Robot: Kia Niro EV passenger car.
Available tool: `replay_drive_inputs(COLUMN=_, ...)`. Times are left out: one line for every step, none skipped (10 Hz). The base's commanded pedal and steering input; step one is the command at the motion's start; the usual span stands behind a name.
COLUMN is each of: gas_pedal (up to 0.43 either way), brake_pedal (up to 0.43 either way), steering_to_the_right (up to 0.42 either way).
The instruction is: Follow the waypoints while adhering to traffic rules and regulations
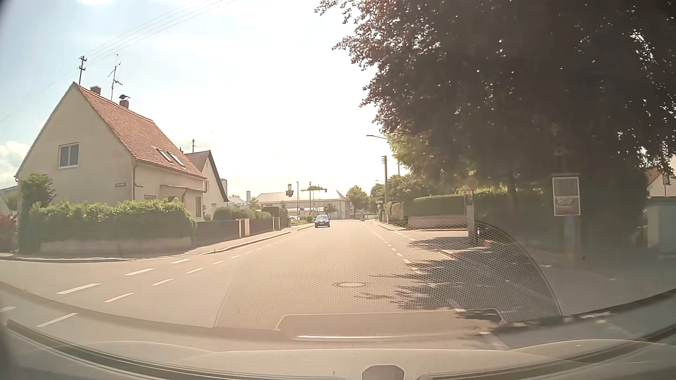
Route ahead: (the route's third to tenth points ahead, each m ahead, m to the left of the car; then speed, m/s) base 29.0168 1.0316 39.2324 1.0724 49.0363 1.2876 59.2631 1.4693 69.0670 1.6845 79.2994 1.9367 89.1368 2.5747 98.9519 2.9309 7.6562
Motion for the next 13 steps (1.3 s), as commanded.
replay_drive_inputs(gas_pedal=0.079, brake_pedal=0.000, steering_to_the_right=0.000)
replay_drive_inputs(gas_pedal=0.079, brake_pedal=0.000, steering_to_the_right=0.000)
replay_drive_inputs(gas_pedal=0.079, brake_pedal=0.000, steering_to_the_right=0.000)
replay_drive_inputs(gas_pedal=0.079, brake_pedal=0.000, steering_to_the_right=0.000)
replay_drive_inputs(gas_pedal=0.079, brake_pedal=0.000, steering_to_the_right=0.000)
replay_drive_inputs(gas_pedal=0.079, brake_pedal=0.000, steering_to_the_right=0.000)
replay_drive_inputs(gas_pedal=0.079, brake_pedal=0.000, steering_to_the_right=0.000)
replay_drive_inputs(gas_pedal=0.079, brake_pedal=0.000, steering_to_the_right=0.000)
replay_drive_inputs(gas_pedal=0.079, brake_pedal=0.000, steering_to_the_right=0.000)
replay_drive_inputs(gas_pedal=0.079, brake_pedal=0.000, steering_to_the_right=0.000)
replay_drive_inputs(gas_pedal=0.079, brake_pedal=0.000, steering_to_the_right=-0.001)
replay_drive_inputs(gas_pedal=0.079, brake_pedal=0.000, steering_to_the_right=-0.001)
replay_drive_inputs(gas_pedal=0.079, brake_pedal=0.000, steering_to_the_right=-0.002)
